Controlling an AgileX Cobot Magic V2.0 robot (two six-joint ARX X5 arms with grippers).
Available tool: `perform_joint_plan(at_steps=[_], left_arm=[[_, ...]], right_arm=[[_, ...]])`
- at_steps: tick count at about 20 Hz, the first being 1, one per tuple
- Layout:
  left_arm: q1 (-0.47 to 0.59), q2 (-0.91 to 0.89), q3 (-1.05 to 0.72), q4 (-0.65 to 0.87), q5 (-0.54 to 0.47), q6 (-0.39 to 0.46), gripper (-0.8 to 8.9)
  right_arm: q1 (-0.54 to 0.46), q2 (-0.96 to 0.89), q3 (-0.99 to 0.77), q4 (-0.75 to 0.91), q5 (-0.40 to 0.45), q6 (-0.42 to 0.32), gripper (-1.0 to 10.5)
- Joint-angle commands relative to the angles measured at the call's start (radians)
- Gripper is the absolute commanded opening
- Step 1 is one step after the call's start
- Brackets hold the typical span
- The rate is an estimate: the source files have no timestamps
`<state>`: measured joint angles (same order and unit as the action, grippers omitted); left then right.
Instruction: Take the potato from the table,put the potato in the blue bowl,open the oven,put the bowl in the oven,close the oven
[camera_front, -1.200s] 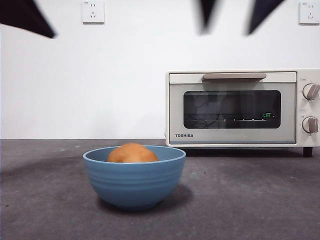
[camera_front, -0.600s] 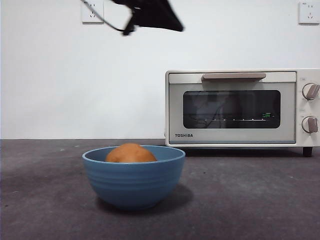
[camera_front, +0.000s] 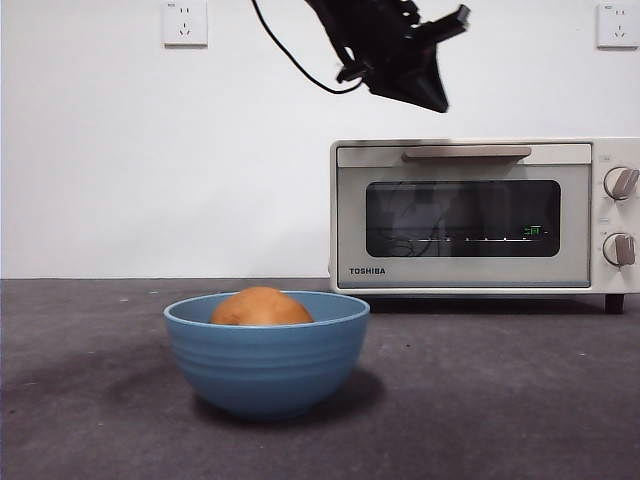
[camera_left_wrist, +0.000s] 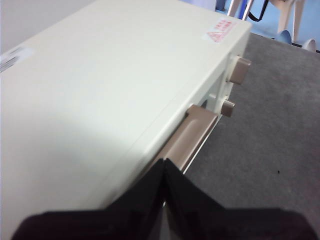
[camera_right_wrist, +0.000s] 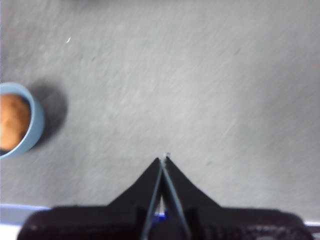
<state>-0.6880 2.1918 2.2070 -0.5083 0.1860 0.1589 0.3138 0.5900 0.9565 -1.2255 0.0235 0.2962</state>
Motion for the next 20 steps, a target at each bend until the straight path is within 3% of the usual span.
perform_joint_plan(at_steps=[1,5,9,12,20], left_arm=[[-0.003,0.053,0.004,0.023,-0.031,0.001,-0.05],[0.007,0.095,0.004,0.004,-0.090,-0.026,-0.05],[0.017,0.100,0.004,-0.122,-0.041,-0.054,-0.05],[-0.014,0.100,0.004,-0.257,0.057,-0.082,-0.05],[-0.129,0.114,-0.002,-0.449,0.049,-0.153,-0.06]], right_arm=[[0.000,-0.032,-0.026,0.013,-0.042,0.050,-0.1],[0.000,-0.107,-0.027,0.011,-0.101,0.076,-0.1],[0.000,-0.154,-0.027,0.001,-0.103,0.081,-0.1],[0.000,-0.157,-0.023,0.006,-0.111,0.105,-0.1],[0.000,-0.157,0.113,0.046,-0.136,0.100,-0.1]])
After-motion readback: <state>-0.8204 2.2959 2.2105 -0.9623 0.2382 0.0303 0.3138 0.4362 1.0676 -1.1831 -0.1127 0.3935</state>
